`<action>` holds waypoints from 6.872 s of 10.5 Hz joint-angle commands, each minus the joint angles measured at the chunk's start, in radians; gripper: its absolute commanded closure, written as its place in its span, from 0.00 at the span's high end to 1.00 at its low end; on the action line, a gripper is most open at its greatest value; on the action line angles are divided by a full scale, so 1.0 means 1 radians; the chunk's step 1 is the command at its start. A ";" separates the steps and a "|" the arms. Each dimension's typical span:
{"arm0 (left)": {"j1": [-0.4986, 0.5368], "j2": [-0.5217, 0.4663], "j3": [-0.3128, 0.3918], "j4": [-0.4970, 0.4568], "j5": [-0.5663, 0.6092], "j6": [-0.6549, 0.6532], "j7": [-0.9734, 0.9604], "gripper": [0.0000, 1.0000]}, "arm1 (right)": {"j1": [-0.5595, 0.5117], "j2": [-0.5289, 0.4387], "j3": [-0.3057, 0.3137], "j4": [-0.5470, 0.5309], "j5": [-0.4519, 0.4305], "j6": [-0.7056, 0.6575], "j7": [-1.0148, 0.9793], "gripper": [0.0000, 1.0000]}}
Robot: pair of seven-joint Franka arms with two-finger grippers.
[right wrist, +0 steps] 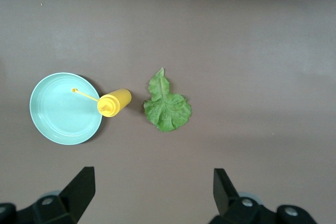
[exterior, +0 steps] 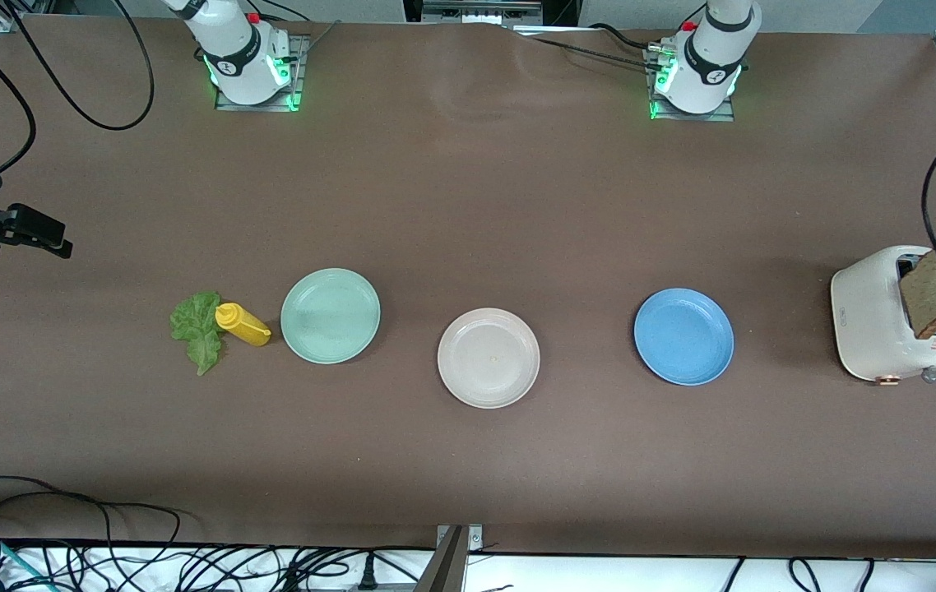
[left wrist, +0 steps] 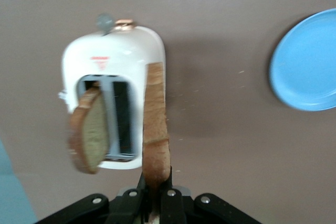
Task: Make sandwich on beige plate with both arms
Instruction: 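Lift the bread slice out and carry it to the beige plate, then lay the bread flat on the beige plate and open the left gripper, then withdraw the left gripper while the right gripper reaches the lettuce, then grasp the green lettuce leaf with the right gripper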
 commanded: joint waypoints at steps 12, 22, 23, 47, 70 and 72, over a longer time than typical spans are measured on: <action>-0.521 0.260 0.013 -0.007 -0.896 0.584 -0.787 0.00 | -0.002 0.002 0.001 0.014 -0.005 -0.017 0.013 1.00; -0.698 0.397 0.012 -0.006 -0.974 0.802 -0.798 0.04 | -0.005 0.005 0.000 0.014 -0.005 -0.015 0.013 1.00; -0.695 0.392 0.012 -0.006 -0.973 0.802 -0.802 0.32 | -0.006 0.005 0.000 0.014 -0.003 -0.017 0.013 1.00; -0.339 -0.105 0.056 -0.013 -0.079 0.111 -0.516 1.00 | -0.014 0.340 -0.009 0.019 0.067 0.192 -0.022 1.00; -0.274 -0.168 0.058 -0.111 -0.077 0.075 -0.397 1.00 | -0.032 0.339 -0.008 -0.569 0.067 0.904 -0.269 0.00; -0.267 -0.168 0.058 -0.111 -0.077 0.075 -0.397 1.00 | -0.032 0.334 -0.008 -0.569 0.066 0.904 -0.269 0.00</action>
